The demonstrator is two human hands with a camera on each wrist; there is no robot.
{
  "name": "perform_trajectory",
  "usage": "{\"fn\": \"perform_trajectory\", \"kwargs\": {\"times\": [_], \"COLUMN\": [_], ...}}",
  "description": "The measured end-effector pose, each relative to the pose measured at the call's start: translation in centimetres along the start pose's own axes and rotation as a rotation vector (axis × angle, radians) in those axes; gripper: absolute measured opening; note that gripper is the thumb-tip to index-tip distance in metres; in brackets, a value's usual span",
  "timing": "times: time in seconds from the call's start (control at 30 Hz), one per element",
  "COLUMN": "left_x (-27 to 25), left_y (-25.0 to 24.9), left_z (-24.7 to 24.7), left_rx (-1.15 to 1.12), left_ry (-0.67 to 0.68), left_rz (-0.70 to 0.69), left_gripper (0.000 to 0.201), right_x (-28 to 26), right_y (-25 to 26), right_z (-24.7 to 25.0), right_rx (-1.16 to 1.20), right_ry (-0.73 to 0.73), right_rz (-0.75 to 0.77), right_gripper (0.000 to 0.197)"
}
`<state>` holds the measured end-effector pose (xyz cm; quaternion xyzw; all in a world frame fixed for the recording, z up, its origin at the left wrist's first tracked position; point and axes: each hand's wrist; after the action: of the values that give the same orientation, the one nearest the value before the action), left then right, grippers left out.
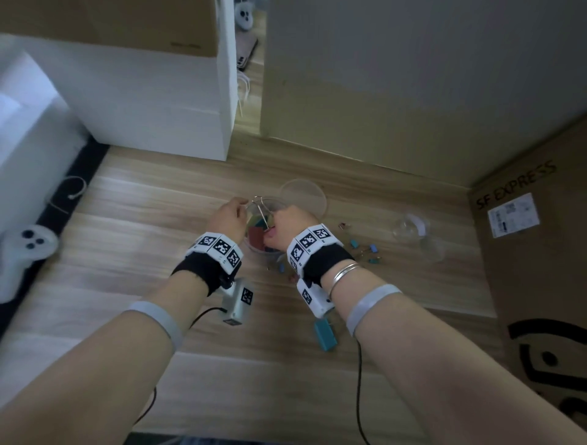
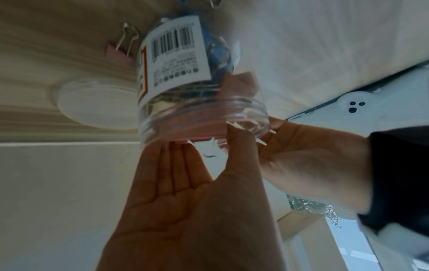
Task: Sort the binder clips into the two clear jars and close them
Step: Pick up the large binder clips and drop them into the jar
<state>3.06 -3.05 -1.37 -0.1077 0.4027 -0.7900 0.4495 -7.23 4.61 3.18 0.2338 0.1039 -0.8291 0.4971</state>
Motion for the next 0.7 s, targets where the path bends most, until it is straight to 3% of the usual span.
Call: {"fn": "perform_trajectory", "kwargs": {"times": [0.17, 0.33, 0.43, 0.57, 0.7], "left_x": [-0.2, -0.8, -0.8, -1.5, -3.1], "left_y": [0.3, 0.0, 0.1, 0.0, -0.2], "left_z": [-0.2, -0.3, -0.1, 0.0, -0.8], "left_rx": [0.021, 0.126, 0.210, 0.277, 0.289], "left_ry": [0.093, 0.096, 0.125, 0.162, 0.194], "left_rz": [0.028, -0.032, -0.061, -0.086, -0.153], "left_gripper": [0.038, 0.034, 0.029, 0.025, 0.024], "right_x": [-0.6, -1.3, -3.2, -6.1, -8.1], "right_y": [-0.6, -3.2, -5.7, -8.8, -9.4], "right_z": [-0.1, -2.0, -3.1, -6.2, -8.9], "right_rx": [-0.021, 0.386, 0.567, 0.428, 0.258], "right_ry": [0.024, -0.138, -0.220, 0.199, 0.350], "right_rz": [0.012, 0.091, 0.013, -0.007, 0.032], "right_gripper": [0.024, 0.038, 0.019, 0.015, 0.046]}}
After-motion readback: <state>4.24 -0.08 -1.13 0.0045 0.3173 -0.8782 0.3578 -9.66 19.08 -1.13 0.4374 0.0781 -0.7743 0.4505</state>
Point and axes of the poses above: each hand's wrist, its own x-axis towards the middle knuckle, its own z-axis out of the back of the hand, y = z × x, and after that the axes turned 6 degrees about -z, right-handed
